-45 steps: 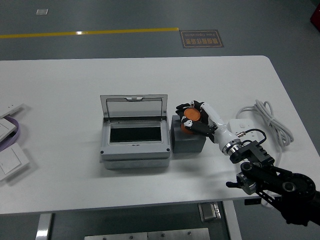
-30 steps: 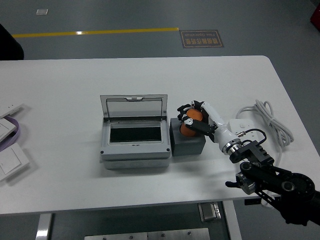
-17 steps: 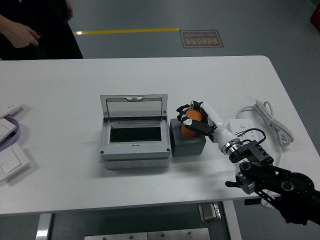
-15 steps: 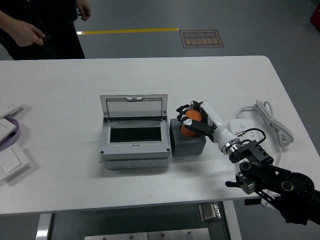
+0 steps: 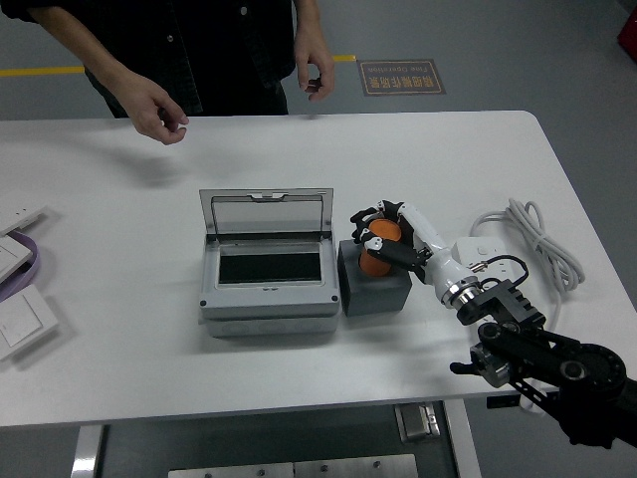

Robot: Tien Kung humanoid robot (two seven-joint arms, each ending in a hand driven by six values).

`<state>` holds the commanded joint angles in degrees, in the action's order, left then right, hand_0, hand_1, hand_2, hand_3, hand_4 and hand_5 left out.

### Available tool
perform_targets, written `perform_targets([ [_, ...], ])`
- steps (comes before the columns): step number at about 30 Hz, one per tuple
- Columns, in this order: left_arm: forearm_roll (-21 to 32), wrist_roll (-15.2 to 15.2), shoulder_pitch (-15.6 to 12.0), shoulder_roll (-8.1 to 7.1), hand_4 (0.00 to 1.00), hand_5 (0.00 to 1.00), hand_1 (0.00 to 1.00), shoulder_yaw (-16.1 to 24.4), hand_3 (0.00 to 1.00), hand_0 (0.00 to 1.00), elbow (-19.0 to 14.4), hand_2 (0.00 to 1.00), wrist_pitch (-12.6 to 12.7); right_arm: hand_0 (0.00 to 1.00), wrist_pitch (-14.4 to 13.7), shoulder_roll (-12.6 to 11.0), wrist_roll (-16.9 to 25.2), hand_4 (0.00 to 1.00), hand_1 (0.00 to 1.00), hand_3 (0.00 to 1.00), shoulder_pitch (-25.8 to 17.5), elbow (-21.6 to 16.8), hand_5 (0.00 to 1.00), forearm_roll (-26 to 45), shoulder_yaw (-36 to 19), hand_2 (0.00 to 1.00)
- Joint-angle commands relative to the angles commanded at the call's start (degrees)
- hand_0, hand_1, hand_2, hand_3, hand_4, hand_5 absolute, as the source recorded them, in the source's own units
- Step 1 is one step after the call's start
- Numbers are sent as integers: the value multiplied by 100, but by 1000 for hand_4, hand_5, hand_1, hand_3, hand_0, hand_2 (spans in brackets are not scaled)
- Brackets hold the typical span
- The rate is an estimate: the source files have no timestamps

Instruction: Pick up the cylinder from the cube,place it in the box,flap close box

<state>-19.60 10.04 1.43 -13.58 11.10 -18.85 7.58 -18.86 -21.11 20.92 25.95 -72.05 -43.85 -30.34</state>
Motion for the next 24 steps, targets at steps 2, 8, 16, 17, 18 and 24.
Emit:
perform_targets([
  [2, -1, -2, 4, 0, 729, 225, 554, 3, 605, 604, 0, 570, 2, 678, 7, -1, -2, 508, 564, 516, 6, 3, 2, -1, 7, 513],
  [8, -8, -6, 12, 3, 727, 223, 553, 7, 605, 603, 0, 570, 9, 662, 2, 1, -15, 664, 609, 582, 22, 6, 2, -11, 17, 559],
  [16, -12, -11, 5, 4, 727, 223, 553, -2, 605, 604, -3, 569, 21, 626, -9, 1, -29, 679, 611, 618, 29, 4, 18, -18, 31, 583],
  [17, -12, -12, 6, 4, 725, 220, 552, -2, 605, 603, -2, 568, 22, 636, -5, 0, -29, 636, 612, 623, 30, 5, 4, -18, 33, 592],
  [18, -12, -13, 7, 4, 725, 220, 552, -3, 605, 603, -2, 568, 23, 636, -2, 0, -29, 636, 612, 623, 31, 6, 4, -18, 34, 592],
  [24, -14, -15, 10, 5, 724, 219, 552, -8, 606, 603, -3, 568, 27, 631, 40, -3, -33, 658, 605, 614, 43, 13, 58, -41, 50, 584],
])
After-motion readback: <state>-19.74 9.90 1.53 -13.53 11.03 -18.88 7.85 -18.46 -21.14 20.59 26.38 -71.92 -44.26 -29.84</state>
